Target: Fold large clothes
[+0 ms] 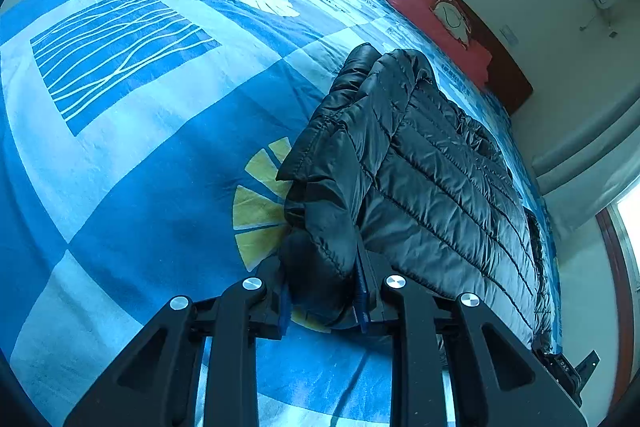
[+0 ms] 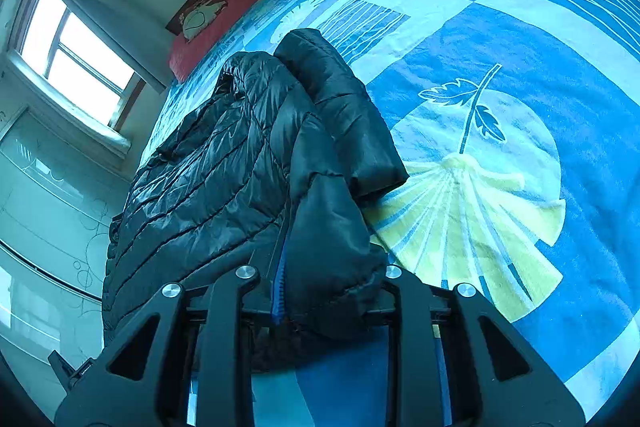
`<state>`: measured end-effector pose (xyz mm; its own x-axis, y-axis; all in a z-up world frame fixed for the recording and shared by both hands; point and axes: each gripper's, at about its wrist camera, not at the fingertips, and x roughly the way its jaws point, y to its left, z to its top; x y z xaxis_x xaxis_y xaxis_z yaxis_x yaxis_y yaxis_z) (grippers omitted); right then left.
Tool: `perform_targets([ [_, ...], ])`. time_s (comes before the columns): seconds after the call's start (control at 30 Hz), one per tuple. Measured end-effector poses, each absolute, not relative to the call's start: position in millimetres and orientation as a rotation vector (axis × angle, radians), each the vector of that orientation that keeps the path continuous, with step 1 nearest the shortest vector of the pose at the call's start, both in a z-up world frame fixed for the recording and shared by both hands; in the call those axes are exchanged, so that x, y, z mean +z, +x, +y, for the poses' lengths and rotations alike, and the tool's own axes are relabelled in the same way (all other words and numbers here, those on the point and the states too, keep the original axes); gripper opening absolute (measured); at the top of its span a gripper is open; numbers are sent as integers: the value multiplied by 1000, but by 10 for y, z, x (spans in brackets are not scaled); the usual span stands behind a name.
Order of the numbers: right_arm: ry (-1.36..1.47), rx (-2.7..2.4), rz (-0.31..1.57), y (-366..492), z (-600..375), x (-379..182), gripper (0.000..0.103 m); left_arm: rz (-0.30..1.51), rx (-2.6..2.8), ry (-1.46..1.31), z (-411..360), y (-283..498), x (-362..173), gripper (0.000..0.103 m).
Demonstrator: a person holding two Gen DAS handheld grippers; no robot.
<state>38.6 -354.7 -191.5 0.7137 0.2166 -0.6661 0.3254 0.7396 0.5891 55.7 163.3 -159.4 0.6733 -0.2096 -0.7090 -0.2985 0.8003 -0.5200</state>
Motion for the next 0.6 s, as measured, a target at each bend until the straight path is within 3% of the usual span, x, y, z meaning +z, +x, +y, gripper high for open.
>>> perform_targets([
  [0.1, 773, -80, 801, 351, -3573, -1913, 42, 862, 38, -669, 1693, 573, -1598, 35],
  [0.23, 751, -98, 815, 225, -3609, -1879, 56, 872, 27, -638, 1762, 521, -1558, 56],
  [0.33, 715, -111, 832, 97, -3624, -1817, 59, 874, 18, -583, 1811, 432, -1504, 67],
  [0.53, 567, -217, 861, -216, -3602, -1536, 60, 907, 7, -469, 1970, 270, -1380, 70],
  [0.57, 520, -246, 854, -264, -3579, -1461, 60, 908, 12, -448, 2013, 253, -1349, 70],
  [0.6, 491, -259, 848, -278, -3556, -1410, 51, 908, 18, -435, 2073, 246, -1315, 70],
])
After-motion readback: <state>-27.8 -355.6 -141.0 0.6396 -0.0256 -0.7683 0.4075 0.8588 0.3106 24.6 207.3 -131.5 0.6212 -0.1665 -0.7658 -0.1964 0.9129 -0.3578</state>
